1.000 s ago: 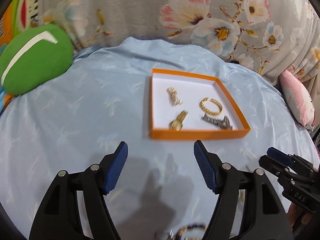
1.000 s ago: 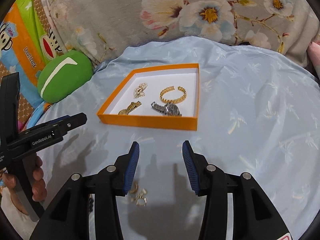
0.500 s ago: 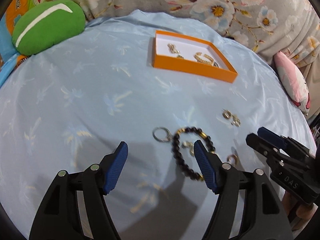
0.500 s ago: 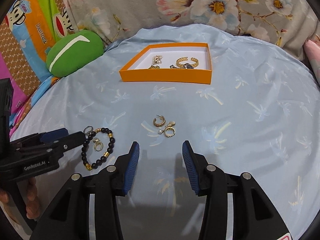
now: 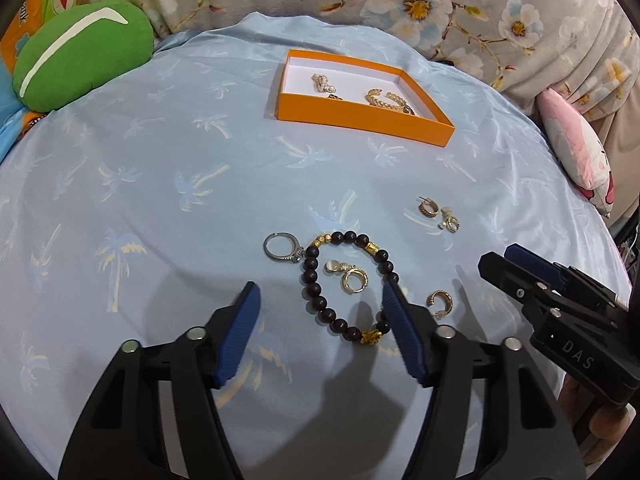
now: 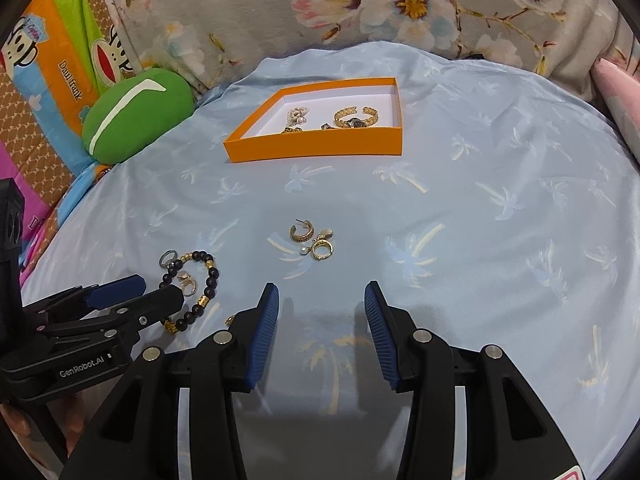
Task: Organize jewelry
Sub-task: 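Move the left tool to the black bead bracelet and close on it, then lift the bead bracelet with the left tool while the right tool grasps a gold hoop earring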
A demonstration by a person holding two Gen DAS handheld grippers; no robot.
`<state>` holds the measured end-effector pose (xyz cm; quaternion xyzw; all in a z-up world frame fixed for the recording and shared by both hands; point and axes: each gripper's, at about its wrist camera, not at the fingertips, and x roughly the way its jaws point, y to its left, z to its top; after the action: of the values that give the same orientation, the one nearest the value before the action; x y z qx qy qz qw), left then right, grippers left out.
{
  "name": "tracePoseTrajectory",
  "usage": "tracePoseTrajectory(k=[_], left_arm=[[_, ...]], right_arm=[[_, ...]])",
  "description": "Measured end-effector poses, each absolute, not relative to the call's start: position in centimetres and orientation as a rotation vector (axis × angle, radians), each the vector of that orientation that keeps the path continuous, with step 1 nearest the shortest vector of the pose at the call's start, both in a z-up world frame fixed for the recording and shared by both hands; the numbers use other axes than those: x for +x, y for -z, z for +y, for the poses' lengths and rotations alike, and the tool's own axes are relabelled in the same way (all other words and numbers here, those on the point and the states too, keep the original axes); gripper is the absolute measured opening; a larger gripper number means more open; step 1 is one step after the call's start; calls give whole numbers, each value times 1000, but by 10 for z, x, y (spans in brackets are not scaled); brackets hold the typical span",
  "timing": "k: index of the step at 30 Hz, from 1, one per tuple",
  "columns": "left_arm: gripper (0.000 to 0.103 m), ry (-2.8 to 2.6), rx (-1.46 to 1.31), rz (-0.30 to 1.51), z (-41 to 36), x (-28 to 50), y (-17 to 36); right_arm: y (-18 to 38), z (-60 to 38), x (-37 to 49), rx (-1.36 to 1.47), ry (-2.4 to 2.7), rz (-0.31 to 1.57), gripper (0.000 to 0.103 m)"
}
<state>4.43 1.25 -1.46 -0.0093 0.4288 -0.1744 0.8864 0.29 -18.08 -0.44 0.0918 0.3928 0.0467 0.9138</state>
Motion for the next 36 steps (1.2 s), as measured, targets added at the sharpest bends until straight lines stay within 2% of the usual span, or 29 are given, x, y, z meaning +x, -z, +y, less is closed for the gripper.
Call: tracePoseTrajectory(k=[1,2,3,5,8,14,17,36], left_arm=[[51,360,-19,888,13,44,15],[41,358,-16,885,14,43,15],[36,357,-8,882,13,43,16],[34,353,7,875,11,43,16],[25,330,68,859,4,41,17],[18,301,121,848,-1,40,18],[8,300,112,849,0,40,18],[7,425,4,797,2,34,-17]], right_arm=[[5,-181,3,192,-97,809,44],[5,-182,3,196,-98,810,44],[5,-182,3,198,-99,810,44],[5,-183,4,202,-101,811,44],[5,-183,4,203,-102,811,44],[5,-183,4,205,-99,811,44],[5,-184,7,210,-94,809,44],[3,-164,61,117,-138,820,43]])
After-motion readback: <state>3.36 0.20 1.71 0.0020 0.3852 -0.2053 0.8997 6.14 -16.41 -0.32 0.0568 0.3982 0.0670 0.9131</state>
